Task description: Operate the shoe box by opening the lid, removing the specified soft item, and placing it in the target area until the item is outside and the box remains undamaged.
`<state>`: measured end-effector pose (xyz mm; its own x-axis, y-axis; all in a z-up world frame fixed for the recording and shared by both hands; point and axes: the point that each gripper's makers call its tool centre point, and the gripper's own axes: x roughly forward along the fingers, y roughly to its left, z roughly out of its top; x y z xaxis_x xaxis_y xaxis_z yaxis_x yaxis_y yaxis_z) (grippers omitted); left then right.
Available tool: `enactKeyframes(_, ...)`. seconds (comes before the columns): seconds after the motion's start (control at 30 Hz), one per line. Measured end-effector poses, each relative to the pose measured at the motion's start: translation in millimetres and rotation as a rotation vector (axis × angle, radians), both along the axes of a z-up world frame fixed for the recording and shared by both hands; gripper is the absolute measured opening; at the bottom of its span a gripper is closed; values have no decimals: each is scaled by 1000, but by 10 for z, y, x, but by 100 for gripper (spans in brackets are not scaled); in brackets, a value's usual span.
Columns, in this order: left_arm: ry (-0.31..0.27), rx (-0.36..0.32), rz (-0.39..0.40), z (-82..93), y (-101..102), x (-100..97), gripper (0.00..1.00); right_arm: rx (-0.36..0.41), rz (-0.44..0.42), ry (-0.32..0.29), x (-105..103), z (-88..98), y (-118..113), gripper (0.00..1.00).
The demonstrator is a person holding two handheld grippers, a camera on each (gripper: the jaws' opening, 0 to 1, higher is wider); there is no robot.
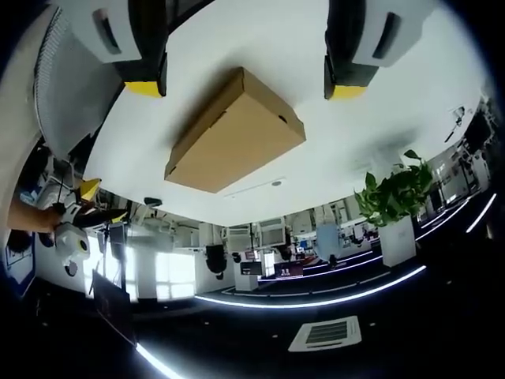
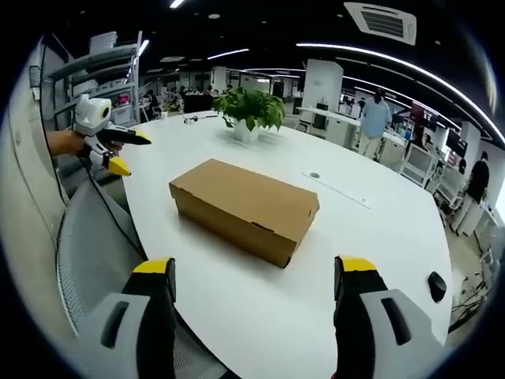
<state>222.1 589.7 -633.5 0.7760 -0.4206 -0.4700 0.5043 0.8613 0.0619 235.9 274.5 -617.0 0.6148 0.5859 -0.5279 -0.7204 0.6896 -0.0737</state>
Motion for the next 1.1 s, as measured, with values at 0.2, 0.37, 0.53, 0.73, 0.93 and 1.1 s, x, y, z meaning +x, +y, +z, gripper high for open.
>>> enactKeyframes(0.2, 6, -1, 2, -4, -15, -7, 84, -2, 7, 5, 19, -7, 11, 78)
enactKeyframes(0.37, 9, 4, 4, -2, -42, -16, 86, -19, 14, 14, 22, -33, 6, 79)
enactKeyframes(0.53, 10, 7, 11, 14, -70, -24, 88, -17, 16, 14, 40, -22, 16, 80)
enactKeyframes(0.73, 15, 14, 10, 16, -103, -28, 87, -25, 20, 14, 69, -33, 10, 80)
enactKeyframes(0.93, 26, 7, 23, -17, -134, 12, 86, -40, 26, 17, 100, -59, -14, 80)
enactKeyframes(1.1, 28, 9, 25, -60, -157, 40, 84, -46, 31, 11, 130, -65, -25, 80)
